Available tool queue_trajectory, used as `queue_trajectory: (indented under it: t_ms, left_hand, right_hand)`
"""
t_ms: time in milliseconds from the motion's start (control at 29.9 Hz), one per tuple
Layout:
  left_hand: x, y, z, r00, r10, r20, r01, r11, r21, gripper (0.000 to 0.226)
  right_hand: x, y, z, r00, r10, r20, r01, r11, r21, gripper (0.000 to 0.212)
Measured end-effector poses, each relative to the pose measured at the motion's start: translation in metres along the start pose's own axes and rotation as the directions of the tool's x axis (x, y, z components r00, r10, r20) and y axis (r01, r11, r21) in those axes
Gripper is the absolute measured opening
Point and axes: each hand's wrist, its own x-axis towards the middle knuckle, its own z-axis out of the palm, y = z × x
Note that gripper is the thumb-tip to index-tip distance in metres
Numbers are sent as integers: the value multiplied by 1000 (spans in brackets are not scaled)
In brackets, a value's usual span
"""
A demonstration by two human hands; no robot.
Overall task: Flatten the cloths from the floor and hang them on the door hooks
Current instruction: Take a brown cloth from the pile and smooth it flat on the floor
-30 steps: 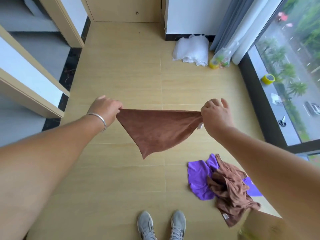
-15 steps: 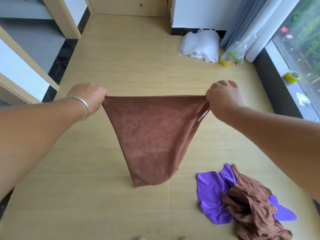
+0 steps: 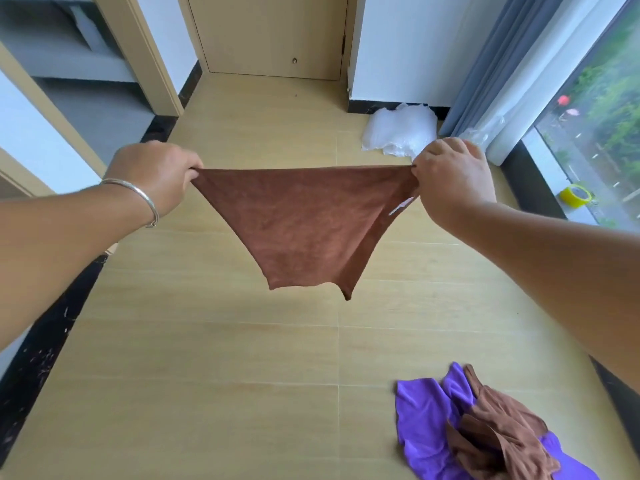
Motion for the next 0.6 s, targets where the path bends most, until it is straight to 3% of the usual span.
queue_trajectory:
  t_ms: [134, 335, 603]
  left_hand:
    - [-46, 6, 13, 999, 13, 51, -9, 997, -74, 19]
    - [-159, 33, 87, 963, 29, 268, 18, 985, -172, 18]
    - [-316, 87, 184, 826, 62, 560, 132, 945, -300, 18]
  right_hand:
    - [-44, -6, 14, 999, -41, 22, 37, 991, 132, 17]
    - [-176, -30, 62, 968, -115, 224, 59, 968, 245, 14]
    - [-341, -61, 117, 869, -214, 446, 103, 960, 259, 26]
